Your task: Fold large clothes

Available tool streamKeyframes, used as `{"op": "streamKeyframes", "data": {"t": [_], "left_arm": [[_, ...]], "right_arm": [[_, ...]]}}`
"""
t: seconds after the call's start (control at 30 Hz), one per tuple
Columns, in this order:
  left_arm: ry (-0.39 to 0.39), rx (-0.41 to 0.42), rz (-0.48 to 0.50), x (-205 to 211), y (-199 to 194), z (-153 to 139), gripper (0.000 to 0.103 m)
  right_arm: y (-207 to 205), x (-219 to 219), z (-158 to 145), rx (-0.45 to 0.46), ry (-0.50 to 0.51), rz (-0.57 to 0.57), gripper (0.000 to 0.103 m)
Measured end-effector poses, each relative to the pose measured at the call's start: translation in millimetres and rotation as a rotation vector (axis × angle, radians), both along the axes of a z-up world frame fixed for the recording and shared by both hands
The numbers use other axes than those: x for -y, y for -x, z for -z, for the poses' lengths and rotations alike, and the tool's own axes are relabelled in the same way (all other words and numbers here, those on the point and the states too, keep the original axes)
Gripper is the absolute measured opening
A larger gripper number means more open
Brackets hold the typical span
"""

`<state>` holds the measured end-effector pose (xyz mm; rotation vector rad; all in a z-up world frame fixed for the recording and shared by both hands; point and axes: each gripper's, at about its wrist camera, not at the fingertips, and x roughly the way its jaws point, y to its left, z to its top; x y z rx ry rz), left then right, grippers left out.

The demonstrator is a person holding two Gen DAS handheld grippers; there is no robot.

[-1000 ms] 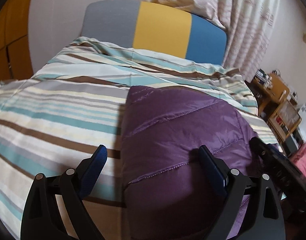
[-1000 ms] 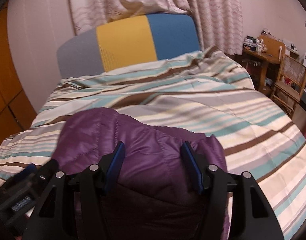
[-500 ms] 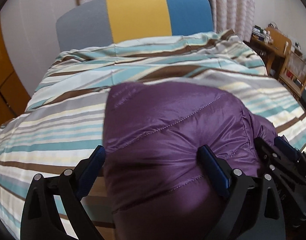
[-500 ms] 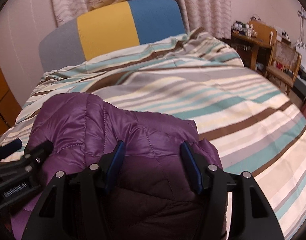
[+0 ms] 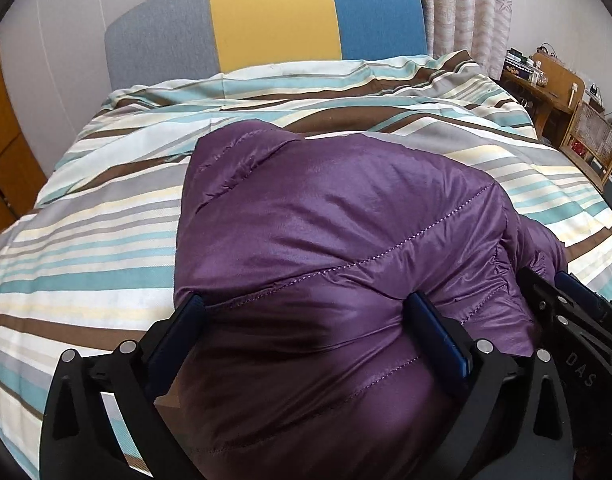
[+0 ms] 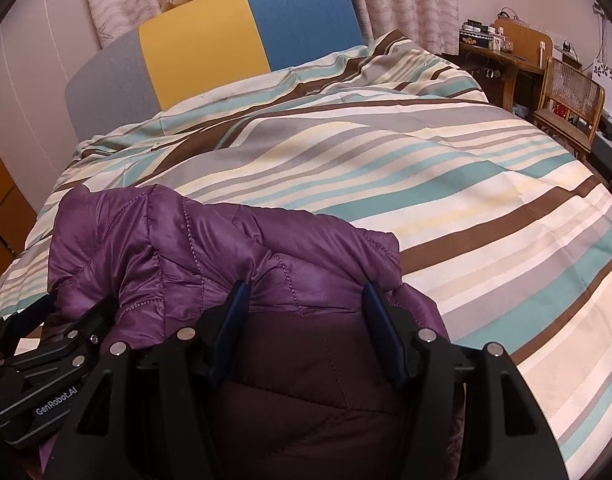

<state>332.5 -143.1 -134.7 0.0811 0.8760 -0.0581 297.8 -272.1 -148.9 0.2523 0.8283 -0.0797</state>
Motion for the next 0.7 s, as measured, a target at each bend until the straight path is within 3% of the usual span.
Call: {"op": "streamKeyframes", "data": {"t": [0.1, 0.17, 0.23, 0.33, 0.53, 0.6, 0.7], "left_arm": [[-0.018, 0.005, 0.008, 3.2, 17.7, -15.4, 0.1], [0.013, 0.021, 0.029, 3.9, 35.7, -24.3, 0.1], [0.052, 0.066, 0.066, 5.4, 62.2, -30.6, 0.1], [0.018, 0.144, 0.102, 7.2, 92.2, -30.7, 0.1], [0.113, 0.172, 0.063, -8.1, 110.3, -34.7, 0.1], [0.068, 0.175, 0.075, 0.1, 107.4, -33.9, 0.1], [-0.05, 0.164, 0.141, 25.0, 99.4, -25.7, 0.1]], "right_arm": [[2.5, 2.5, -0.4, 0.02, -0.02, -0.005, 0.06], [5.2, 7.6, -0.7, 0.038, -0.056, -0.006, 0.06], [7.6, 9.6, -3.5, 0.051, -0.074, -0.007, 0.062], [26.4, 10.3, -16.4, 0.101, -0.083, -0.001, 0.067], [77.6, 4.1, -31.9, 0.151, 0.03, 0.016, 0.073], [84.4, 6.7, -26.4, 0.135, 0.055, 0.035, 0.076], [78.0, 22.4, -13.6, 0.079, -0.028, 0.074, 0.081]]}}
